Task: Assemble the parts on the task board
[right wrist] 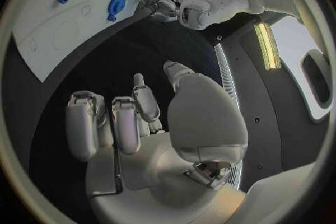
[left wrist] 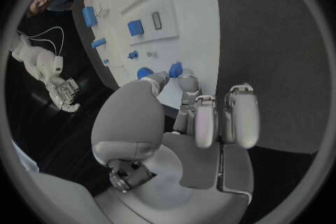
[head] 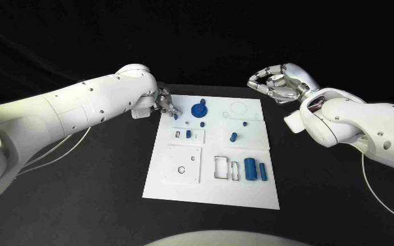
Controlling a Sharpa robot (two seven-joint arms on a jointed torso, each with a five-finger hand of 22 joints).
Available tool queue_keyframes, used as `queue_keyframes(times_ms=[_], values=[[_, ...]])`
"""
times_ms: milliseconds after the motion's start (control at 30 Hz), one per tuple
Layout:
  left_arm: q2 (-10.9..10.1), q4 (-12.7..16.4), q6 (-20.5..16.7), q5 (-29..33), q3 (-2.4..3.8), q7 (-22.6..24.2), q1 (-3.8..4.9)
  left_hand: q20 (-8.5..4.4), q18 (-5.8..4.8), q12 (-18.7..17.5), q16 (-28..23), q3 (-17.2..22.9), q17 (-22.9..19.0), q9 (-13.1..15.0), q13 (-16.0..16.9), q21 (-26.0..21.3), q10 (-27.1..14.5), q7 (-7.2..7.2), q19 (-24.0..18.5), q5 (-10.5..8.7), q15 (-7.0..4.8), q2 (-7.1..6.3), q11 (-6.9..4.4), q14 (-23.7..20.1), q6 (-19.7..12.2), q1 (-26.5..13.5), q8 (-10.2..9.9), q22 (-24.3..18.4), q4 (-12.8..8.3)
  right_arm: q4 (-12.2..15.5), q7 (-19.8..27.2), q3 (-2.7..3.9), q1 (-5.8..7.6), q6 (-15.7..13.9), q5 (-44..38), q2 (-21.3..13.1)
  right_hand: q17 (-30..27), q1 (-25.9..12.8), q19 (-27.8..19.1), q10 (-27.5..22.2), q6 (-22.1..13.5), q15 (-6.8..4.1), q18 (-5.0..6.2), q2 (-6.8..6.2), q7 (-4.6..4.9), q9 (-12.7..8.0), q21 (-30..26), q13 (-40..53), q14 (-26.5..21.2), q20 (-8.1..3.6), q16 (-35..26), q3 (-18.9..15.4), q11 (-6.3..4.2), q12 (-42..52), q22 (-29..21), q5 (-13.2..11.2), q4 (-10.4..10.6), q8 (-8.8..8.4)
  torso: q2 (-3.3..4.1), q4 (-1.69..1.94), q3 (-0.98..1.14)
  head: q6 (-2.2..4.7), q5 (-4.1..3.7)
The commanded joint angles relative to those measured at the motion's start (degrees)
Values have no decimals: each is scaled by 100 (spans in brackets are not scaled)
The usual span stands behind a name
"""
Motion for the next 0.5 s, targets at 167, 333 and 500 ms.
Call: queue_keyframes(times_ms=[167, 333, 500], values=[[16, -4, 6, 292, -1, 131, -3, 0, 25, 17, 29, 366, 1323, 0, -27, 36, -6, -48, 2, 21, -5, 123, -50, 542, 43, 603, -43, 16, -214, -3, 42, 0, -4, 73, -56, 11, 548, 57, 78, -2, -35, -41, 65, -4, -5, -9, -24, 6, 360, -23, -22, -32, -39, 23, 915, 26, -6, 32, -5, 3, 4, -16, 11], [14, -15, -83, 445, -2, 187, -4, 8, 17, -70, 40, 1307, 1339, 134, -133, 50, -10, 17, 4, 30, 34, 116, -4, 547, -80, 1145, 41, 50, -734, -5, 43, 0, -4, 74, -56, 13, 550, 67, 74, -2, -35, -42, 67, 2, -6, -10, -31, 5, 360, -23, -21, -32, -39, 24, 910, 36, -7, 36, -9, 3, 7, -14, 15], [-3, -23, -152, 567, -7, 204, -4, 27, 17, -84, 36, 1624, 1333, 205, -166, 56, -2, 43, 5, 36, 50, 43, 12, 545, -94, 1047, 98, 62, -821, -7, 43, 0, -4, 75, -56, 12, 548, 89, 77, 4, -35, -42, 66, 13, -6, -12, -28, 10, 360, -24, -23, -34, -41, 32, 913, 68, -9, 44, -7, -2, 8, -12, 37]])
